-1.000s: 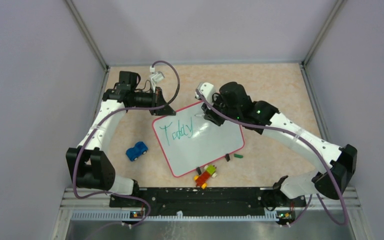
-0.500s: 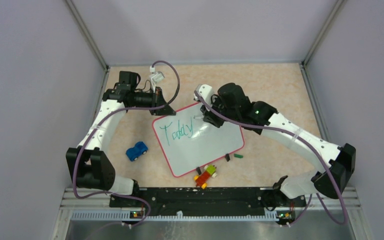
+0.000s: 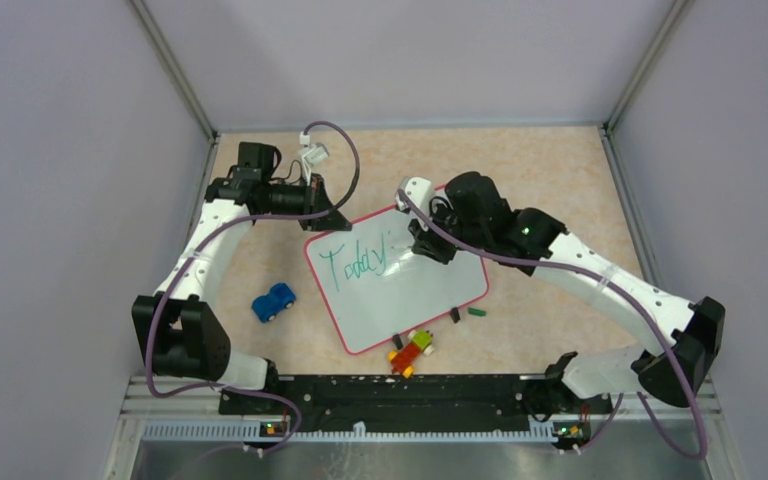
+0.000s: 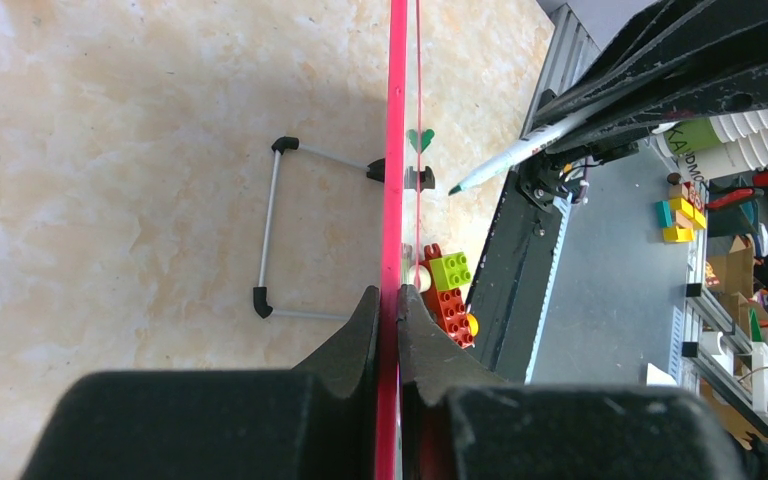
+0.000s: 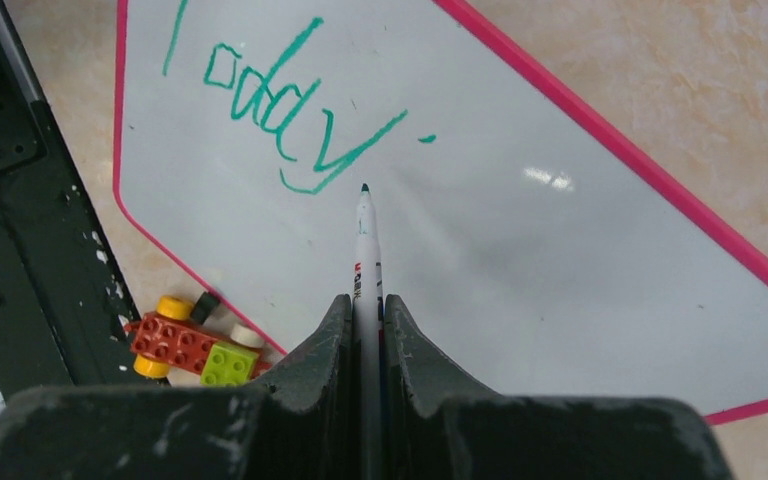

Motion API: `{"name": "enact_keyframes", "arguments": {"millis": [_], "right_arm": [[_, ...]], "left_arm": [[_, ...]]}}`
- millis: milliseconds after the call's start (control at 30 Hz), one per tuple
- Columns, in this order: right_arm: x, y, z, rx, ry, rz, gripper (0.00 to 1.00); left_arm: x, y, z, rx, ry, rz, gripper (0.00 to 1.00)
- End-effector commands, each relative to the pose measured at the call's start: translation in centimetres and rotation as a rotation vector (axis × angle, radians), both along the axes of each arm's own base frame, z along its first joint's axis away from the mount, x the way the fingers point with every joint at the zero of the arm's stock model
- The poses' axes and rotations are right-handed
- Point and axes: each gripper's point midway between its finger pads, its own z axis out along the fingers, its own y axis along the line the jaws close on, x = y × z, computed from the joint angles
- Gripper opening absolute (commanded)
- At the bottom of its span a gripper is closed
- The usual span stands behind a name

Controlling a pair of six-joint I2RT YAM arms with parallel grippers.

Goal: Write a sentence on the whiteboard

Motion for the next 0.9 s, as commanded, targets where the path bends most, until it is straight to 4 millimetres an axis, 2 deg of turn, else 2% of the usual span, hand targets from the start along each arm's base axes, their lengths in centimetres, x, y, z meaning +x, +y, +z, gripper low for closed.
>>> {"name": "enact_keyframes", "arguments": {"millis": [0, 300, 600, 867], "right_arm": [[0.8, -1.3, 0.3, -0.003, -0.047, -0.049, 0.0], [2.3, -1.8, 0.5, -0.006, -0.075, -0.117, 0.0], [3.1, -0.4, 0.8, 0.021, -0.07, -0.12, 0.0], [2.6, 0.7, 0.4, 0.025, -0.038, -0.074, 0.0]], "left_arm": [[-1.0, -0.2, -0.4, 0.01, 0.035, -0.007, 0.0], [-1.1, -0.2, -0.4, 0.01, 0.034, -0.007, 0.0], [-1.1, -0.2, -0.2, 0.008, 0.029, -0.008, 0.0], [-1.2, -0.1, -0.5, 0.012, 0.03, -0.008, 0.0]]}}
